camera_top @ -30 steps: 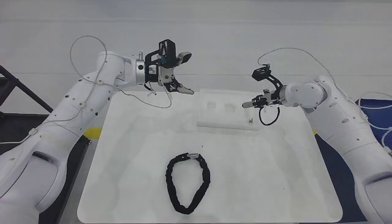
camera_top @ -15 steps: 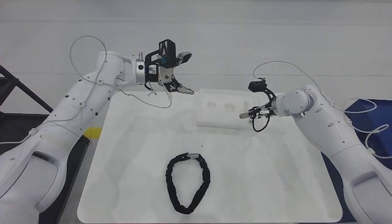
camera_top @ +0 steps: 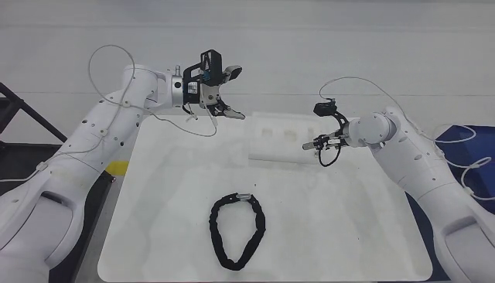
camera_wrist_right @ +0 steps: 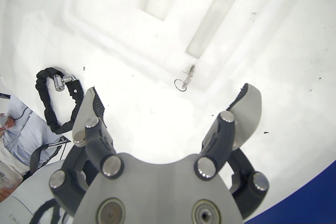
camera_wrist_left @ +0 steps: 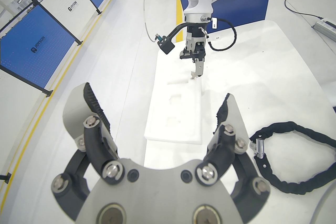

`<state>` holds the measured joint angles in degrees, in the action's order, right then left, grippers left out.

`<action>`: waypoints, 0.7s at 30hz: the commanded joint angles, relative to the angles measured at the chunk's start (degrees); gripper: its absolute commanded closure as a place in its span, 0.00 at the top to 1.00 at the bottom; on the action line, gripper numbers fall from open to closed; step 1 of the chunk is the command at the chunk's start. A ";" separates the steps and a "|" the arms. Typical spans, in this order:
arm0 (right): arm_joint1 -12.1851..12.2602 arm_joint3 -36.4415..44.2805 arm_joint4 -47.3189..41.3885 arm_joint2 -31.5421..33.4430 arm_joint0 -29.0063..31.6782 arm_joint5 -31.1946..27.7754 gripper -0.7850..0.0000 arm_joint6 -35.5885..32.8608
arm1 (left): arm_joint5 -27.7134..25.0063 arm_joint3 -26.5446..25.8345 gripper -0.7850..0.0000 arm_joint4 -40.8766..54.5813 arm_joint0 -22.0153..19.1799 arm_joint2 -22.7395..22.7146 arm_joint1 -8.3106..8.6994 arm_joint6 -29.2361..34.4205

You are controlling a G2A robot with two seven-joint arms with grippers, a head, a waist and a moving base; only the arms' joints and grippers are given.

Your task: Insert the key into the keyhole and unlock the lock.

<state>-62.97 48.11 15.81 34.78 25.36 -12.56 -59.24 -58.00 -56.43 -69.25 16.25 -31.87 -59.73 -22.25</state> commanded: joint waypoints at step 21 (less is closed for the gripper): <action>-1.79 5.03 7.69 -0.77 2.89 16.57 0.47 0.39 | 0.00 0.00 1.00 0.00 0.00 0.00 0.00 0.00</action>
<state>-64.65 53.28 23.39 33.97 28.30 3.91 -58.87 -58.00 -56.43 -69.25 16.25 -31.87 -59.73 -22.25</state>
